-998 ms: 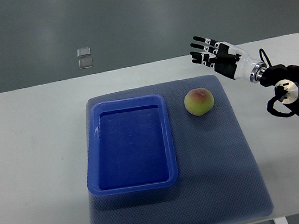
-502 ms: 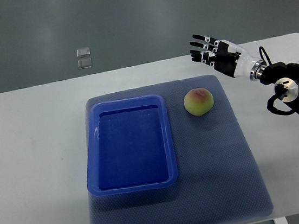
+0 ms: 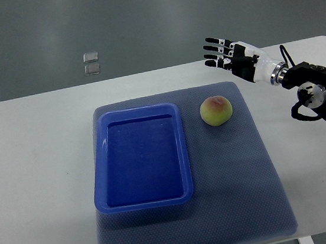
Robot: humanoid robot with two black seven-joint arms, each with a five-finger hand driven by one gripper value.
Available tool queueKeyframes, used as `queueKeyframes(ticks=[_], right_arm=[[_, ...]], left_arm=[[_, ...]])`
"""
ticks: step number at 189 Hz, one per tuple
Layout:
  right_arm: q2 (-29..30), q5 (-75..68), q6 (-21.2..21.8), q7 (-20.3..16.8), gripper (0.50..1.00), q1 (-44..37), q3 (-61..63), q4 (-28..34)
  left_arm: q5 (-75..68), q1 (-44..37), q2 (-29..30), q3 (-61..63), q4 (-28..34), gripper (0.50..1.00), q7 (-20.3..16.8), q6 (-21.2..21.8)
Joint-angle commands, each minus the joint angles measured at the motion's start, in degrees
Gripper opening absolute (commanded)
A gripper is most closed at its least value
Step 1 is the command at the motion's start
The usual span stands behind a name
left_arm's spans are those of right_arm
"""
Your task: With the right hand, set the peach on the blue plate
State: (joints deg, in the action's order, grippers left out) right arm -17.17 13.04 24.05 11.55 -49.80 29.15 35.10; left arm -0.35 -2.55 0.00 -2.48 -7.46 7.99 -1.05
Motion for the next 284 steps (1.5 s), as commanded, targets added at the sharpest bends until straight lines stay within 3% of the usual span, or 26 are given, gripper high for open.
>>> queueKeyframes(ticks=[1,40,91,135,175,209,284], right_arm=[[-0.85,1.90,-1.20,0.14,0.928,-0.21,0.03,1.81],[-4.62,6.03,-0.14,0.58,0.928,-2.06,-0.50,2.16],[-4.27,25.98,-2.34,0.67,0.928,-1.79,-0.41,2.16],[-5.33,31.96,-1.90,0.84,0.928,-2.23,-1.55,2.42],[-10.86,35.74,-1.46,5.32,0.928,-5.57,-12.10,9.19],[-11.92,36.01,-1.64,6.21,0.928,-6.71,-15.53,12.09],[-9.28,43.30,-7.35,6.12,0.926,-6.45,-16.41,13.06]], left_arm=[[0.00,0.00,0.00,-0.07,-0.01,1.000,0.01,0.00],[0.00,0.00,0.00,0.02,-0.01,1.000,0.01,0.00],[0.00,0.00,0.00,-0.07,-0.01,1.000,0.01,0.00],[0.00,0.00,0.00,0.02,-0.01,1.000,0.01,0.00],[0.00,0.00,0.00,0.02,-0.01,1.000,0.01,0.00],[0.00,0.00,0.00,0.02,-0.01,1.000,0.01,0.00],[0.00,0.00,0.00,0.02,-0.01,1.000,0.01,0.00]])
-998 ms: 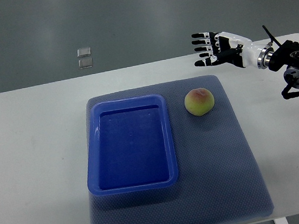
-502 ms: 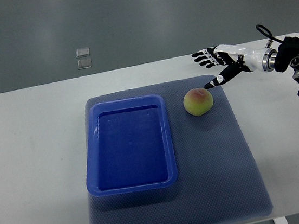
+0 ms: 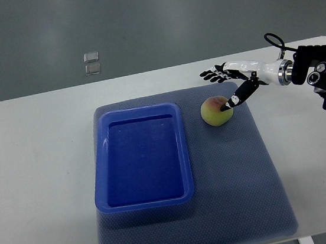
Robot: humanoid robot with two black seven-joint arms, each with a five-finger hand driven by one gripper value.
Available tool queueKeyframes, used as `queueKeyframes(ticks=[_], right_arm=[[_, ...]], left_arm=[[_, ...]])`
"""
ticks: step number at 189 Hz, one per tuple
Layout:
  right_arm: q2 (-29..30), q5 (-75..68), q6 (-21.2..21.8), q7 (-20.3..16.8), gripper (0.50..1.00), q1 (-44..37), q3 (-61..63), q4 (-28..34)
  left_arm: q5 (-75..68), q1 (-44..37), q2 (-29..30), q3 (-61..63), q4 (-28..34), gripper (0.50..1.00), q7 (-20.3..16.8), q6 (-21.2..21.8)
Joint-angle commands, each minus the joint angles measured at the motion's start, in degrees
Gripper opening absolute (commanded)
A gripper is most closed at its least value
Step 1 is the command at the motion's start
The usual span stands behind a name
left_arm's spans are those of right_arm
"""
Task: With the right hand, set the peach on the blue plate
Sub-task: 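Reach the right hand down toward the peach, fingers open, then close the right hand fingers around the peach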
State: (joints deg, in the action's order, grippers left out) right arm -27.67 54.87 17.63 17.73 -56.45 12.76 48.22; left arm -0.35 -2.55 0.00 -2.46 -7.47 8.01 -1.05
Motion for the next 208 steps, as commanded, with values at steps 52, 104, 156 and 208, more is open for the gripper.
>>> queueKeyframes(ticks=[52,104,156,208], right_arm=[[2.01,3.49,-3.57,-0.07,0.926,0.81,-0.80,-0.67],[2.36,3.67,-6.65,0.11,0.926,0.90,-4.41,-0.85],[3.50,4.55,-7.88,0.11,0.926,1.78,-4.50,-1.46],[4.03,5.69,-8.49,0.11,0.924,2.48,-4.50,-2.34]], left_arm=[[0.00,0.00,0.00,0.00,0.00,1.000,-0.01,0.00],[0.00,0.00,0.00,0.00,0.00,1.000,-0.01,0.00],[0.00,0.00,0.00,0.00,0.00,1.000,-0.01,0.00],[0.00,0.00,0.00,0.00,0.00,1.000,-0.01,0.00]])
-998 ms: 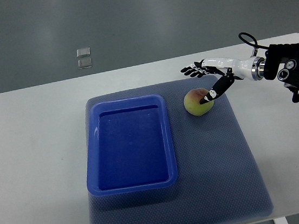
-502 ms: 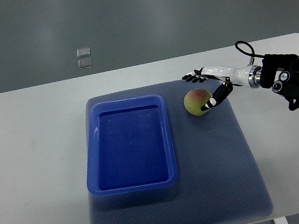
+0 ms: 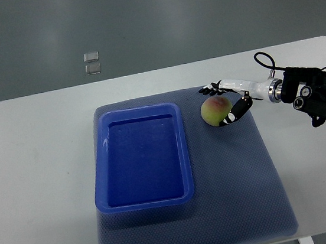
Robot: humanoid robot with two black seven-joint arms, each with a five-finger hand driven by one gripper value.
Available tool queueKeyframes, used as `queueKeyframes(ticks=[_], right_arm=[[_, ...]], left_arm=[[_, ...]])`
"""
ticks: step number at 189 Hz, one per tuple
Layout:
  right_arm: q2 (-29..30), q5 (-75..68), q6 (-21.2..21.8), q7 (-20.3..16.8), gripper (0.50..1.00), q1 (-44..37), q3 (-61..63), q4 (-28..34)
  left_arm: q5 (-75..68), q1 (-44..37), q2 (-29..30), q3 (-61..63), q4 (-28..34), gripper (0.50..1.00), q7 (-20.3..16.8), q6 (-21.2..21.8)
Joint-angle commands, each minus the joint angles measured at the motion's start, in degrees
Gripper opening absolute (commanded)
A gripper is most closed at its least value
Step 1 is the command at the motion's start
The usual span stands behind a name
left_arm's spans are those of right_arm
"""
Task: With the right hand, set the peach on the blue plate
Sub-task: 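Close the right hand fingers around the peach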
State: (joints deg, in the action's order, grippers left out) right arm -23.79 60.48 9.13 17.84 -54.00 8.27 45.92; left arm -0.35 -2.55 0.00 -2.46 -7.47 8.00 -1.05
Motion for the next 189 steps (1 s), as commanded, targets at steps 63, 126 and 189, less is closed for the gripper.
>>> queueKeyframes(ticks=[63,126,189], right_arm=[[0.50,0.08,-0.16,0.69,0.915,0.21,-0.01,-0.05],[0.77,0.52,-0.60,1.14,0.836,0.82,-0.01,-0.13],[0.77,0.52,-0.69,1.23,0.819,0.82,0.08,-0.04]], left_arm=[[0.00,0.00,0.00,0.00,0.00,1.000,0.00,0.00],[0.00,0.00,0.00,0.00,0.00,1.000,0.00,0.00],[0.00,0.00,0.00,0.00,0.00,1.000,0.00,0.00]])
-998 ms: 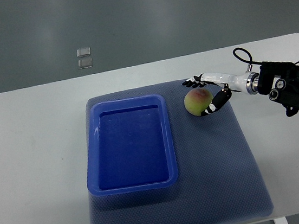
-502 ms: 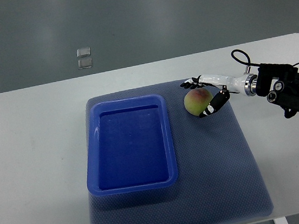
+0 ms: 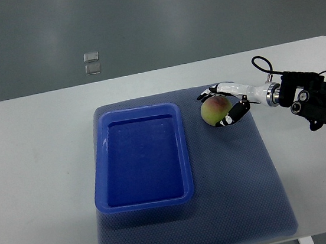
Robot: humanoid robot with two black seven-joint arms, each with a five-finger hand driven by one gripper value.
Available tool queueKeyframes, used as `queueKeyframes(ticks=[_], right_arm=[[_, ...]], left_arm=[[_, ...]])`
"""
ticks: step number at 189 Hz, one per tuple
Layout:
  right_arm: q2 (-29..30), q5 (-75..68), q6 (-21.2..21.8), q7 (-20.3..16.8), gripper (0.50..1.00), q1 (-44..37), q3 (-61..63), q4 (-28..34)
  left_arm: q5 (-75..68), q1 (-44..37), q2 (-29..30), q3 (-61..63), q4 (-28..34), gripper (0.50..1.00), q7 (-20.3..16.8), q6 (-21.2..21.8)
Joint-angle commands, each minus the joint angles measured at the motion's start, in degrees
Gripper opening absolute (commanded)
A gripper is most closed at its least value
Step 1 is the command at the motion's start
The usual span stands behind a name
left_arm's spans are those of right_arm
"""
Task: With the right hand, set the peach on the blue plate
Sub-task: 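Close the right hand fingers around the peach, then lift the peach with the right hand and carry it over the tray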
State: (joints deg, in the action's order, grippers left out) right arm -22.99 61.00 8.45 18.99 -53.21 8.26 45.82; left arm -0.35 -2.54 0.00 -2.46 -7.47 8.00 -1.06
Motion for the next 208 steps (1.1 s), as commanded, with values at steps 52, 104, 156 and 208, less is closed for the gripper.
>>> queueKeyframes(ticks=[52,104,156,208], right_arm=[[-0.13,0.00,-0.02,0.87,0.684,-0.14,0.09,0.06],[-0.13,-0.09,-0.02,1.48,0.594,-0.40,0.26,0.41],[-0.13,0.09,-0.02,5.53,0.500,-2.16,0.35,3.04],[4.09,5.36,-2.39,5.88,0.500,-3.22,0.44,6.30]], left_arm=[[0.00,0.00,0.00,0.00,0.00,1.000,0.00,0.00],[0.00,0.00,0.00,0.00,0.00,1.000,0.00,0.00],[-0.09,0.00,0.00,0.00,0.00,1.000,0.00,0.00],[0.00,0.00,0.00,0.00,0.00,1.000,0.00,0.00]])
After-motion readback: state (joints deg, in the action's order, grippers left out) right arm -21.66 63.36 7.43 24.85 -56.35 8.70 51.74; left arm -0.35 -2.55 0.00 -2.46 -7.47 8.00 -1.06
